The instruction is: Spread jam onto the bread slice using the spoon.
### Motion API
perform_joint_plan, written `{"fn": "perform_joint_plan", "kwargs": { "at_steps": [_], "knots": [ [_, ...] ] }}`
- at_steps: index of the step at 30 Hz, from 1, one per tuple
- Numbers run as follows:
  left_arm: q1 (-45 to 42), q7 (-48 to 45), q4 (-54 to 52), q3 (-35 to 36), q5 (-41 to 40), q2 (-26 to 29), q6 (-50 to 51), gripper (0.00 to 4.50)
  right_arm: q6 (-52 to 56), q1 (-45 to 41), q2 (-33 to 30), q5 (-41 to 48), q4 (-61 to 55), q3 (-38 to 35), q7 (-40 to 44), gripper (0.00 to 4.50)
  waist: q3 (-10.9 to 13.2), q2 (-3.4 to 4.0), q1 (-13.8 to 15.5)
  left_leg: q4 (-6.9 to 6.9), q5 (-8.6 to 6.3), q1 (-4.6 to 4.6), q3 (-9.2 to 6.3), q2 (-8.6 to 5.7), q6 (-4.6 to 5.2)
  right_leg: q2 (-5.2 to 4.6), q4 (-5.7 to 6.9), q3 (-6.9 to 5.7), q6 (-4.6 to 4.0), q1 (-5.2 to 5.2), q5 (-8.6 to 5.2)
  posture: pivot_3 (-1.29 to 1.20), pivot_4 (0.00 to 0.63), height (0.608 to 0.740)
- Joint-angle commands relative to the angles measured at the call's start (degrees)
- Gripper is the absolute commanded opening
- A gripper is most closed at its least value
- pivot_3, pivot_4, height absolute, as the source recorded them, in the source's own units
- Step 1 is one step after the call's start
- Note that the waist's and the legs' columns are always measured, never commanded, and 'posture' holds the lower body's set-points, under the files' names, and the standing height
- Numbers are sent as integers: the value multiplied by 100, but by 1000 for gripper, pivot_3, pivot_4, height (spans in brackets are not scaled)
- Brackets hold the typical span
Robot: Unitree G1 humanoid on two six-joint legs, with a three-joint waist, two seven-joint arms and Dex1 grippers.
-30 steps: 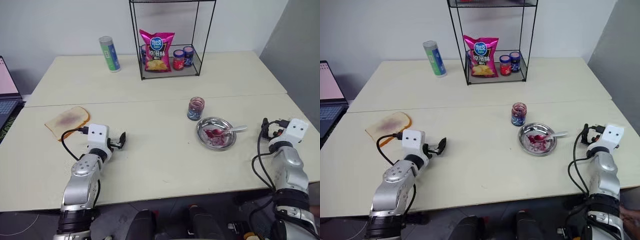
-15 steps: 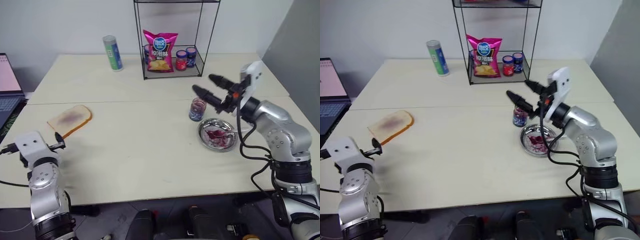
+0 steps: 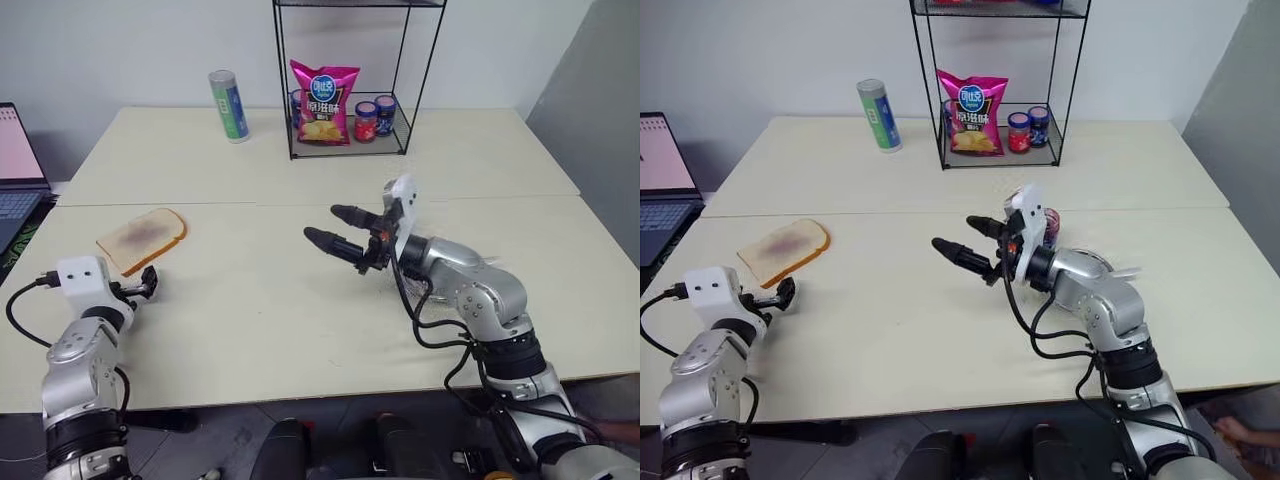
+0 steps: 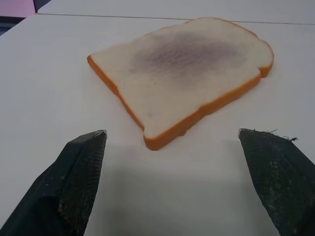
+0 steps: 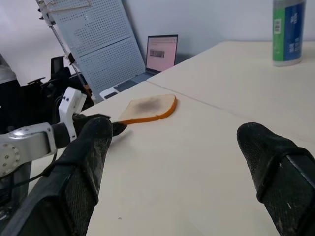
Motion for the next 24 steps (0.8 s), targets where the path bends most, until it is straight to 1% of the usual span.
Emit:
{"fn": "perform_joint_plan", "kwargs": {
  "at_steps": [1,4,12,16,20,24],
  "knots": [
    [-197,-27,362,-55,83,219,-75,4500,-34,-55,17,-12,-269,13,120,4423,0,0,0,1,0,1,-2,0,0,0,2,-2,-1,1,-1,0,150,740],
    [-385,-191,794,-255,173,315,-159,4500,-38,-65,32,-70,-254,80,165,4423,-1,-2,9,2,0,3,-3,2,0,4,4,-6,-2,2,-1,0,150,740],
    [-1268,-308,2213,-409,297,538,-689,4500,114,-2,-153,-80,-369,48,292,4423,-3,-5,11,2,1,1,-5,-2,0,1,0,-15,-2,4,-1,0,150,740],
    [-1511,-410,2602,-456,272,598,-897,4500,214,72,-346,-106,-527,157,442,4423,-3,-5,7,0,0,1,-3,-1,0,1,1,-15,-2,3,-1,0,150,740],
    [-1565,-445,2756,-503,301,600,-1048,3819,204,119,-480,-223,-549,178,445,4500,-3,-5,8,0,0,1,-7,1,0,0,1,-13,-2,3,-1,0,150,740],
    [-1608,-459,2862,-527,310,602,-1154,2966,186,118,-505,-275,-529,141,435,4500,-3,-5,7,0,0,2,-7,1,0,0,2,-12,-2,3,-1,0,150,740]
  ]
}}
